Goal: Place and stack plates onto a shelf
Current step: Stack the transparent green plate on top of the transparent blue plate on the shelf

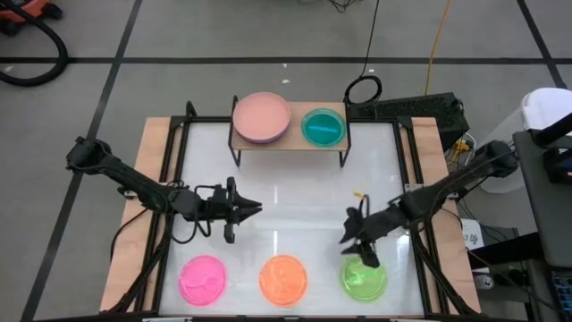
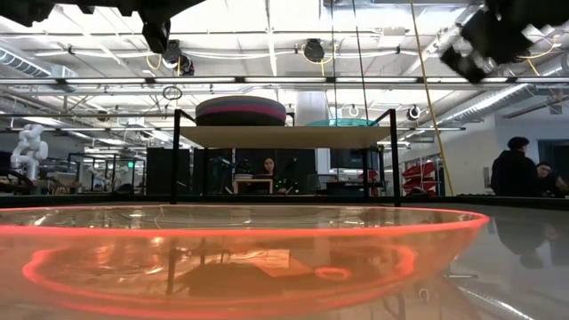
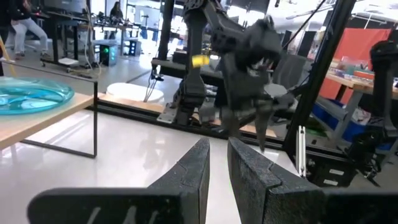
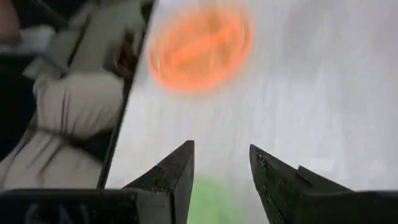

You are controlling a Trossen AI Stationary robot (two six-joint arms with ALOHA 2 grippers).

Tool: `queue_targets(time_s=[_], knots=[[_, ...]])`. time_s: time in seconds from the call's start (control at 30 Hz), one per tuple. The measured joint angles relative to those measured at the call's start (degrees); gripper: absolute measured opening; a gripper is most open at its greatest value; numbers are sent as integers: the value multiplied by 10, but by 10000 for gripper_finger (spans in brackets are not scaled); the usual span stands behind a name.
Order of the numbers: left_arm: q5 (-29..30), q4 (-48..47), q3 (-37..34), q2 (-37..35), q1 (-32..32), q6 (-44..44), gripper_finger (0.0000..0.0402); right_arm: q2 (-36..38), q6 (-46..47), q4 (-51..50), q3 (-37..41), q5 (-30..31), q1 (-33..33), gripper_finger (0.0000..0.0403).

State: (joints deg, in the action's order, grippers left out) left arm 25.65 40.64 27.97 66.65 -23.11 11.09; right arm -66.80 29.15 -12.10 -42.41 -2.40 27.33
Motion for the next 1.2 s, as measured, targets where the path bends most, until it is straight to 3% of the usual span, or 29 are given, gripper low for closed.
queue_targets(time_s=[0.1, 0.4, 1.03, 1.2], knots=[[0, 0, 0, 0, 0, 8, 62, -46, 27, -6, 0, -38, 7, 139], [0, -2, 0, 0, -3, 26, 62, -121, -7, -4, 0, -68, 20, 139], [0, -24, 1, 1, -2, 30, 62, -187, 3, -65, 2, -53, 19, 139], [0, -24, 1, 1, -2, 31, 62, -186, 2, -59, 9, -51, 19, 123]])
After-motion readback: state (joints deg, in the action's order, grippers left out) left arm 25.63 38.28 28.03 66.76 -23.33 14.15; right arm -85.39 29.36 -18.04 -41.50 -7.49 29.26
